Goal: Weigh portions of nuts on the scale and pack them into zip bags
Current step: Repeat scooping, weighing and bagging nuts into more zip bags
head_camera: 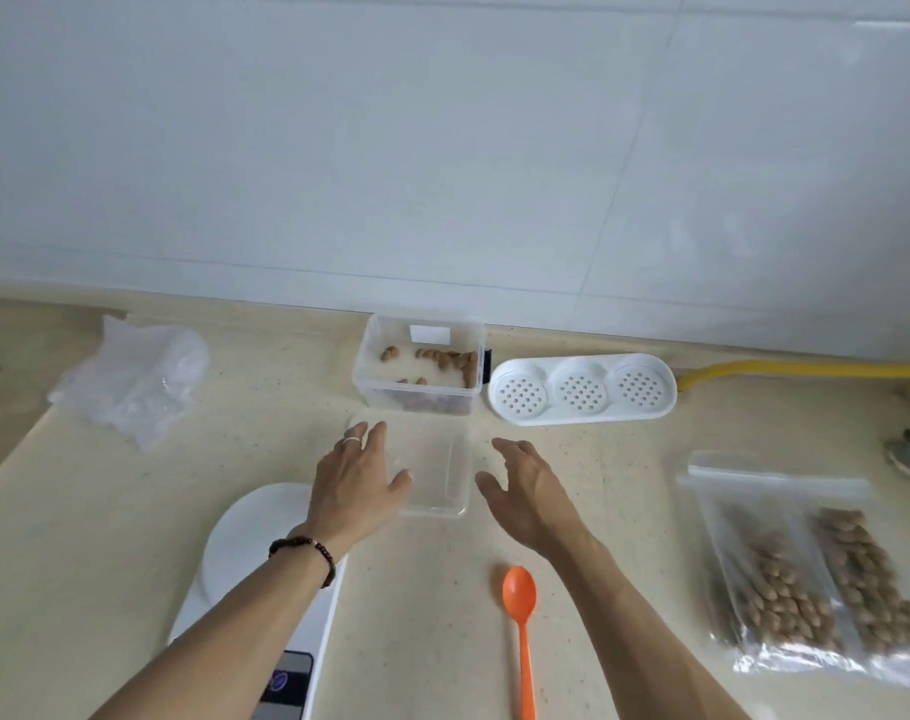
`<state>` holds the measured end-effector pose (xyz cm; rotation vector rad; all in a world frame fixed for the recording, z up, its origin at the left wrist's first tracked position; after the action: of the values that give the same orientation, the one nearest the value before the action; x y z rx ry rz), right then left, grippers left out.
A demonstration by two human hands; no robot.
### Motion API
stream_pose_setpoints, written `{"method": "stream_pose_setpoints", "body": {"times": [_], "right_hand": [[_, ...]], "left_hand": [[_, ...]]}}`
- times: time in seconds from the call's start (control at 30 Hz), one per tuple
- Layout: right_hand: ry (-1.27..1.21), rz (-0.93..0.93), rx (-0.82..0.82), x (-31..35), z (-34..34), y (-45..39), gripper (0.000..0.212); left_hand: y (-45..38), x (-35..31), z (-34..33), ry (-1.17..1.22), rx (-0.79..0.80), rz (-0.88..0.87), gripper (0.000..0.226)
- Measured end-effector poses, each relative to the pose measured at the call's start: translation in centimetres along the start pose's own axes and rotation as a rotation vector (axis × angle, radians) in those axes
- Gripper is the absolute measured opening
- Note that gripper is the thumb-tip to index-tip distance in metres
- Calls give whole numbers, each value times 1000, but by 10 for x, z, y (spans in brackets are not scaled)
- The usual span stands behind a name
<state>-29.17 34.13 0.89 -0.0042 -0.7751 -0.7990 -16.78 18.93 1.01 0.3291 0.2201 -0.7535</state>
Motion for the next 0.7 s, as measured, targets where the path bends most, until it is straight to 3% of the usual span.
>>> {"method": "stream_pose_setpoints", "body": {"times": [0.1, 0.33, 0.53, 0.7], "right_hand": [[-134, -142, 12, 6, -22, -23, 49], [-242, -325, -102, 3, -41, -46, 14], [-515, -342, -160, 0, -32, -32, 44], [-528, -275, -244, -1, -9, -20, 48]], "left_hand": [[-20, 25, -4, -7, 30, 46, 70], [-41, 41, -12, -44, 65, 89, 56], [-38, 46, -5, 210, 42, 159, 73], [-22, 31, 9, 309, -43, 108, 54]]}}
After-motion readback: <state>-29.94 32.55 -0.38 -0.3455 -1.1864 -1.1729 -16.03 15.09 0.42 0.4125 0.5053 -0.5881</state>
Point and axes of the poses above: each hand's wrist, its own y-axis away from the middle knuckle, its own z-axis out of the back of the hand, x = y × z, the point moved 8 cm from there along -y, towards the middle knuckle, and after that the axes turned 2 degrees about -x, right-handed, at the moved point
